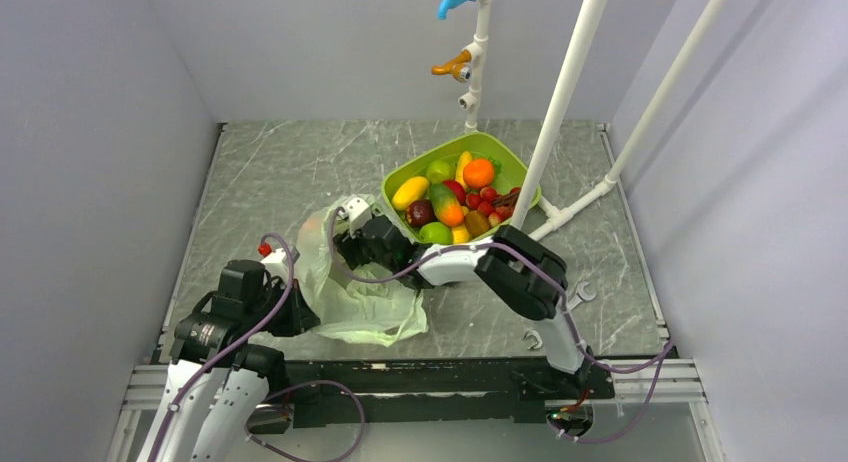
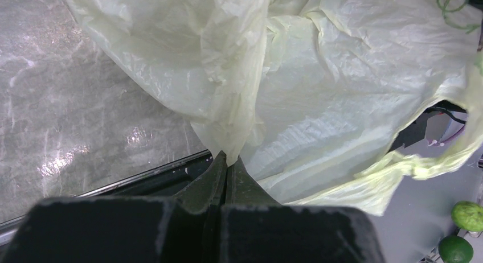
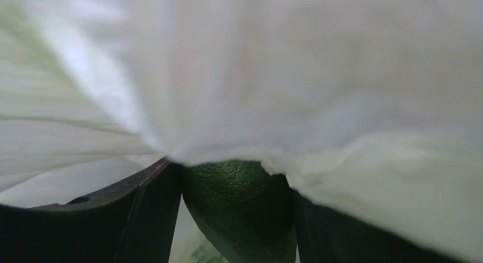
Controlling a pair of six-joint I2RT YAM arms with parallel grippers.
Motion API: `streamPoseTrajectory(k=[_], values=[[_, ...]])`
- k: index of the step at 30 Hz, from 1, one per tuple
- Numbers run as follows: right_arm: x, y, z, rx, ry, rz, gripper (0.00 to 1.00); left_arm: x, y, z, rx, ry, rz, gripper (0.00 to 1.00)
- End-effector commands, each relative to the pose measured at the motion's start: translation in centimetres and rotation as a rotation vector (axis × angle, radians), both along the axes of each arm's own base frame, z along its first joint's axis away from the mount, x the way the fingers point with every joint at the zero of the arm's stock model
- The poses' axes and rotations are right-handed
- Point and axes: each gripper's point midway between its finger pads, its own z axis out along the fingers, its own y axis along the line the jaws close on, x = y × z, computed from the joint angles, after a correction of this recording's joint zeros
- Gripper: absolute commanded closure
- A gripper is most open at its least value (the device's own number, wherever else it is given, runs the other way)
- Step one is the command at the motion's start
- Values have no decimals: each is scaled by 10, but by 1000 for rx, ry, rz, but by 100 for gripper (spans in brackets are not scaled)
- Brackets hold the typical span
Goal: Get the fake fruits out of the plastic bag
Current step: Take out the fake fruit from the plastic bag.
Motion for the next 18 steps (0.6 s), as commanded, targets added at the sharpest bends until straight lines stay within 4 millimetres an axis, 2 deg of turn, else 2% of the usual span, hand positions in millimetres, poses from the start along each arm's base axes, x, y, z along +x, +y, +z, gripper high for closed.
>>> streamPoseTrajectory(k=[1, 4, 10, 13, 18], values=[[-12, 4, 94, 197, -49, 42, 77, 6, -2, 5, -11, -39, -8, 100], [-31, 7, 110, 241, -17, 129, 81, 6, -2, 5, -12, -39, -11, 100], [-95, 25, 125, 303, 127, 460, 81, 6, -2, 6, -14, -45, -12, 100], [-125, 25, 121, 322, 230, 586, 81, 6, -2, 6, -15, -51, -12, 100], [-154, 13, 96, 277, 349, 641, 79, 6, -3, 7, -16, -54, -14, 100]])
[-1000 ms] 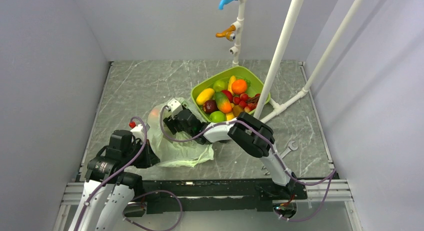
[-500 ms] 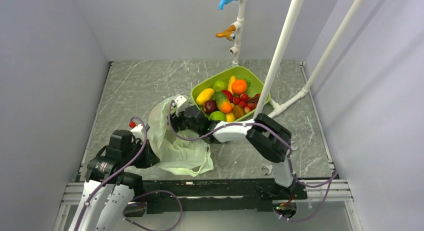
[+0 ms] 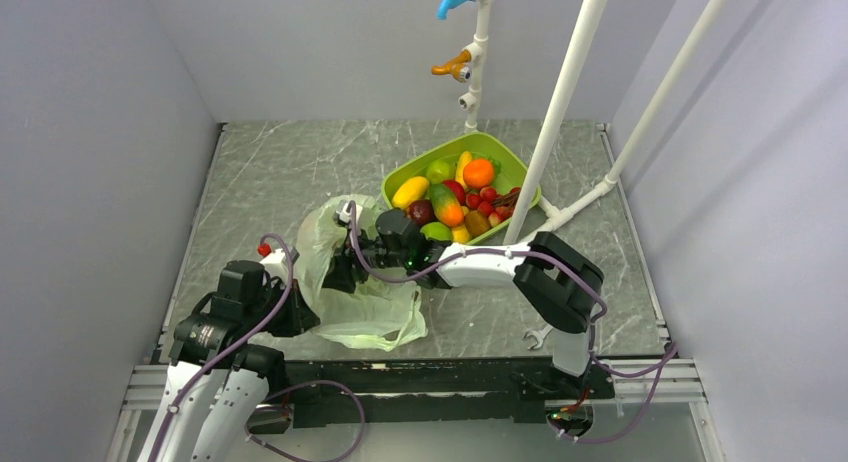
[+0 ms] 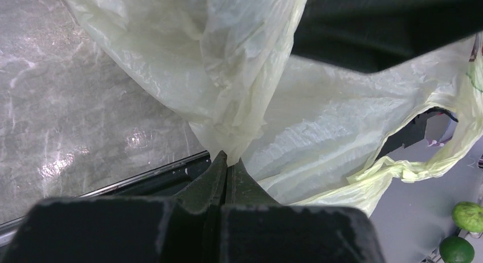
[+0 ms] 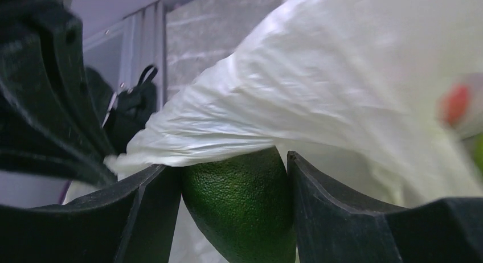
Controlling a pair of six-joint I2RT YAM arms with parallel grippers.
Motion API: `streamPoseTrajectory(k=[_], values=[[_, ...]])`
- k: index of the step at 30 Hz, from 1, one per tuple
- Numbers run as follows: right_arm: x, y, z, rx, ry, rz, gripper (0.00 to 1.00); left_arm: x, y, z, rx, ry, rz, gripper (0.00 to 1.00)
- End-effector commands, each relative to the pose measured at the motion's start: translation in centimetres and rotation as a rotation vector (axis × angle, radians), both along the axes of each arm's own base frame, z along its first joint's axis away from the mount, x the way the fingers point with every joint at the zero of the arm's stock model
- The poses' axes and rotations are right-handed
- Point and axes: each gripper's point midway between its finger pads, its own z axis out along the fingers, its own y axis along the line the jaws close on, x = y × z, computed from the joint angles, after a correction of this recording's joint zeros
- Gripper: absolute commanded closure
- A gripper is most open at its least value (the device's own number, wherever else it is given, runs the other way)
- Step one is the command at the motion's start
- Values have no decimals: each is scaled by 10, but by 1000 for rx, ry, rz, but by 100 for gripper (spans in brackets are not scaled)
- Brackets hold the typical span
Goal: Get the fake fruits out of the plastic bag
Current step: Take out the fake fruit from the plastic bag.
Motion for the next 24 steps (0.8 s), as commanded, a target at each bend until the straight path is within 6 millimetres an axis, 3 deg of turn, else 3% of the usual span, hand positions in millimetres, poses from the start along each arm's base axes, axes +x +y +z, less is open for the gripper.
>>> streamPoseTrajectory(k=[1, 5, 10, 17, 21, 24], values=[[-44, -12, -6, -27, 102, 146, 79, 6, -2, 6, -14, -47, -13, 100], [-58, -30, -15, -73, 109, 151, 80, 6, -2, 6, -13, -45, -12, 100], [-66, -52, -12, -103, 95, 136, 83, 6, -2, 5, -11, -41, -9, 100], [-61, -66, 58, 43, -15, 58, 90, 7, -2, 4, -10, -31, -9, 100], [-45, -77, 99, 123, -111, -54, 99, 7, -2, 4, -11, -33, -8, 100], [-32, -93, 125, 168, -192, -163, 100, 7, -2, 4, -10, -30, -9, 100]])
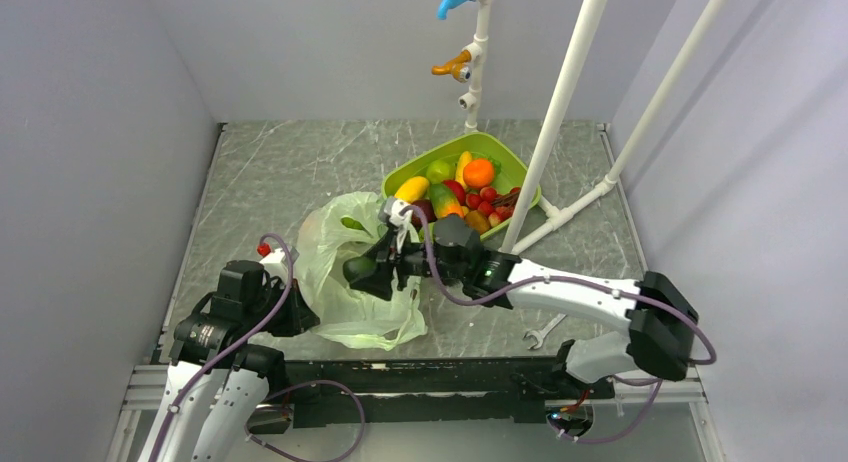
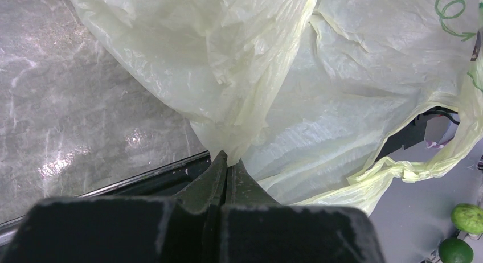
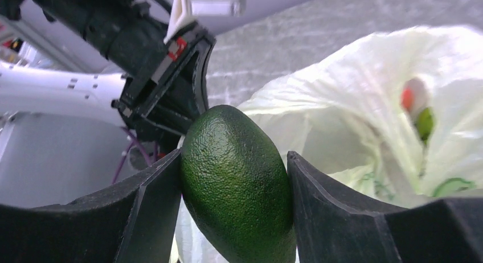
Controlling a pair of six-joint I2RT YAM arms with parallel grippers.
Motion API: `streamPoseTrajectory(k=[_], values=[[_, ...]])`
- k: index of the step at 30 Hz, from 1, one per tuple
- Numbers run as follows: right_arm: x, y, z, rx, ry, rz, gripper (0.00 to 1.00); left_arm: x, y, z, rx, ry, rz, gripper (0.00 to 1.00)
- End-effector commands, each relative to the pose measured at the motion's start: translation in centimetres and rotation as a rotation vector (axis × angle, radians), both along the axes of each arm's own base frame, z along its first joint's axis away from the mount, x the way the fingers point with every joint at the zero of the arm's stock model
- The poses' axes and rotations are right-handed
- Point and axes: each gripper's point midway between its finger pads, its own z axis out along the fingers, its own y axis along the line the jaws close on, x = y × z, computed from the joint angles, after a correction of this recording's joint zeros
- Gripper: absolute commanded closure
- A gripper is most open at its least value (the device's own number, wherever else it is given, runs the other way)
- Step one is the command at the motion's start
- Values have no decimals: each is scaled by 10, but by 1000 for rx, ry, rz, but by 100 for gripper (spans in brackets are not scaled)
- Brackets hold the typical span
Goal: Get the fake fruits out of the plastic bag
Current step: Take out the fake fruit from the plastic bag, then place the fake fruit in the bin.
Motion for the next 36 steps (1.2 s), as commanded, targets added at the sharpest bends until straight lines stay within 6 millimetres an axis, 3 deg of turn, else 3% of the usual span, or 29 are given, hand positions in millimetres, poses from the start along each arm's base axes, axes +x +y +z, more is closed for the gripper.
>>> streamPoseTrajectory(k=[1, 5, 11, 16, 20, 25, 32, 36], values=[[32, -25, 54, 125, -155, -227, 100, 6, -3, 4, -10, -30, -13, 100], [58, -63, 71, 181, -188, -459, 100, 7, -2, 4, -10, -31, -10, 100], [103, -116, 37, 47, -165, -826, 100, 7, -2, 5, -11, -33, -9, 100], [130, -150, 10, -39, -113, -1019, 100, 7, -3, 4, -13, -30, -12, 100], [165, -175, -17, -151, -48, -1138, 100, 7, -3, 4, -12, -28, -13, 100], [204, -185, -37, -340, -102, -1230, 100, 7, -3, 4, -12, -28, -12, 100], [268, -185, -39, -500, -207, -1348, 100, 7, -2, 4, -11, -28, -10, 100], [299, -184, -48, -584, -236, -1393, 93, 7, -2, 4, -11, -29, -10, 100]])
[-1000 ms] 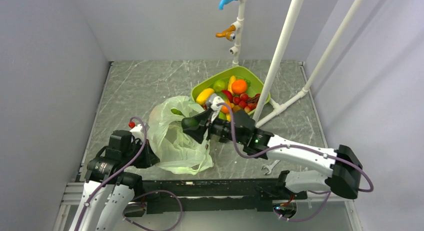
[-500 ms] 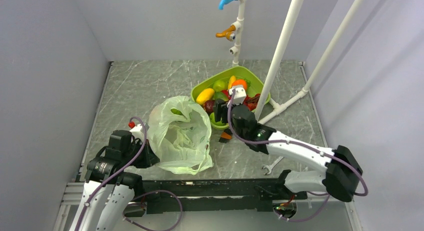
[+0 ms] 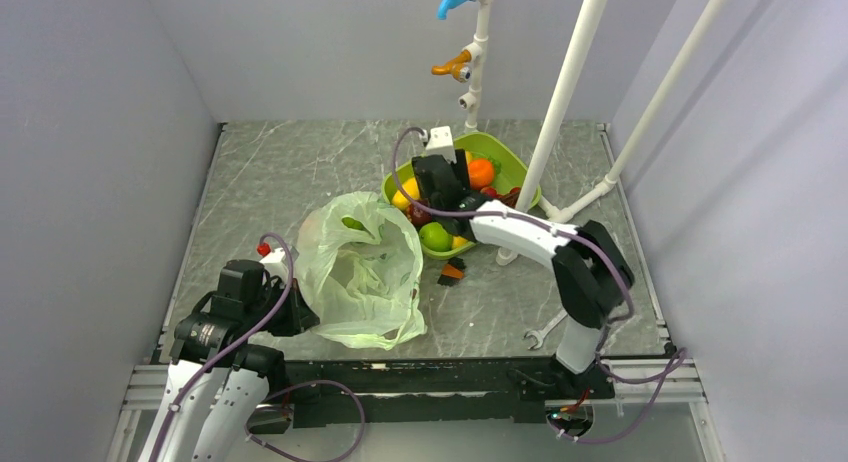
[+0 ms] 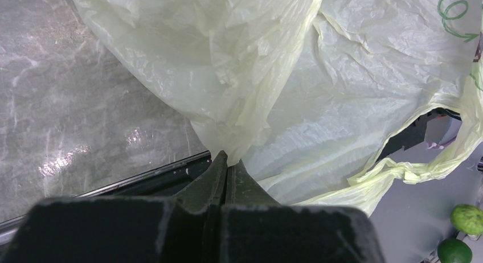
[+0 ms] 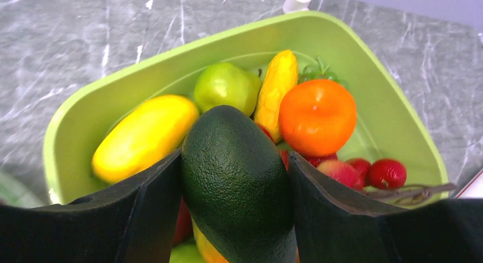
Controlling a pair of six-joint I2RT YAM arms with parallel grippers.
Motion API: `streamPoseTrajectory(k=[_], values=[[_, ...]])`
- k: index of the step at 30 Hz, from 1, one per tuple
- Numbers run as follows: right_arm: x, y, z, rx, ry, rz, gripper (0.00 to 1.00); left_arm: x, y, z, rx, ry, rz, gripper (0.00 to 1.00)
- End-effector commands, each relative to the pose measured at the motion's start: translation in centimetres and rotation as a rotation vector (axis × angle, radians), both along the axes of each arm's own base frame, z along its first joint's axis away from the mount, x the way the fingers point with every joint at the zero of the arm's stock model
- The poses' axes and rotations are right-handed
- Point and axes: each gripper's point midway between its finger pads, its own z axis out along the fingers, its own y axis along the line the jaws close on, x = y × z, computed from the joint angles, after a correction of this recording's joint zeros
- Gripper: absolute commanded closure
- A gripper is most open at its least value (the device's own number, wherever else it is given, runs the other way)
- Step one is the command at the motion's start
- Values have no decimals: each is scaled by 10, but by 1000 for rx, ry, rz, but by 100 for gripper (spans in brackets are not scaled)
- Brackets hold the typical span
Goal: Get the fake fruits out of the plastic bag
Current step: Place the fake fruit in the bin.
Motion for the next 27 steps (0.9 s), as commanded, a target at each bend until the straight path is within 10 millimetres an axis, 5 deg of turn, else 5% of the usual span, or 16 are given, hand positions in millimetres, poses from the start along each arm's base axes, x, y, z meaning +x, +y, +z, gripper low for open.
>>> streamPoseTrajectory(k=[1, 5, 11, 20, 25, 27], values=[[34, -12, 3, -124, -9, -92, 89, 6, -3, 5, -13, -35, -15, 100], [55, -15, -3, -178, 14, -121, 70, 6, -3, 4, -12, -33, -14, 100], [63, -19, 5, -210, 22, -139, 18, 6, -2, 4, -11, -34, -11, 100], [26, -15, 18, -33, 60, -51, 11, 6, -3, 4, -11, -29, -12, 100], [-15, 6, 13, 150, 136, 128, 12, 7, -3, 4, -12, -29, -12, 100], [-41, 21, 27, 238, 127, 269, 12, 6, -3, 4, -13, -30, -13, 100]])
